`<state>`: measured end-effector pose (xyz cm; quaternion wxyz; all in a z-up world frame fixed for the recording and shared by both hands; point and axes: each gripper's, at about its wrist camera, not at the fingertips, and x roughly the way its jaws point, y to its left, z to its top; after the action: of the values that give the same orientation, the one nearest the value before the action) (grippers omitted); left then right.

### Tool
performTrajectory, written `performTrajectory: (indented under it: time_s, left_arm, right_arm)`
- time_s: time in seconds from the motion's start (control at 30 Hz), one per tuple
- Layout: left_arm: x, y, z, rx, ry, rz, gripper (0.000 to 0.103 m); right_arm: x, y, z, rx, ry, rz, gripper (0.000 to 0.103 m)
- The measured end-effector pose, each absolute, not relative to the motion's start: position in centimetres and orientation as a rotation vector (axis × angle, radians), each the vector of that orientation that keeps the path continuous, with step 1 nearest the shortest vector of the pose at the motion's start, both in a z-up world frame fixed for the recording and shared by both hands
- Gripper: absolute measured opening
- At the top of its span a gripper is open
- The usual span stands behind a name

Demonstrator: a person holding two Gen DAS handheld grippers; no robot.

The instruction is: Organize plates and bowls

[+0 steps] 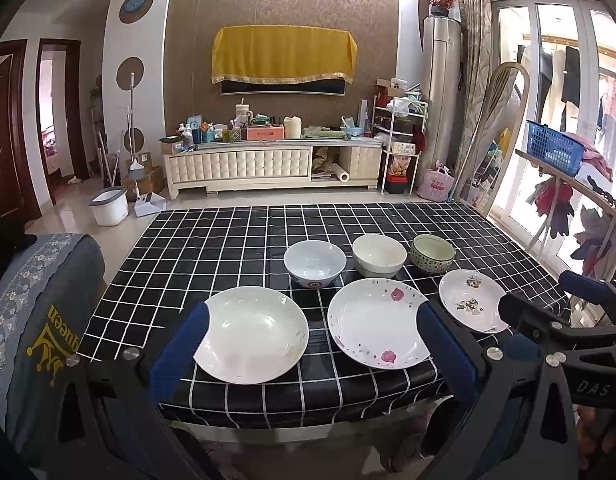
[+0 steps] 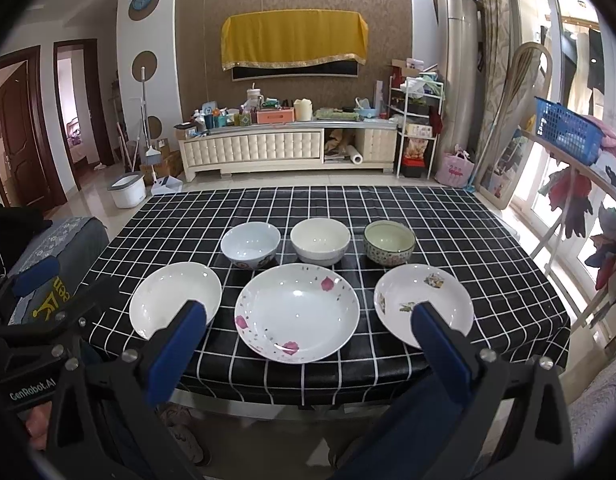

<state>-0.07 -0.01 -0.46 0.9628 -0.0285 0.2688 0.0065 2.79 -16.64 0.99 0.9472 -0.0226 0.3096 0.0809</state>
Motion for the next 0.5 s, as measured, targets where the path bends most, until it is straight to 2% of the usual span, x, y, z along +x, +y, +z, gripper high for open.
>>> performTrajectory:
  time_s: [0.5]
  left_arm:
    - [-0.04,0.0,-0.59,-0.055,0.554,0.009,0.103]
  right_arm:
    - [2.78,-16.43,0.84,-0.054,0.637,0.156,0.103]
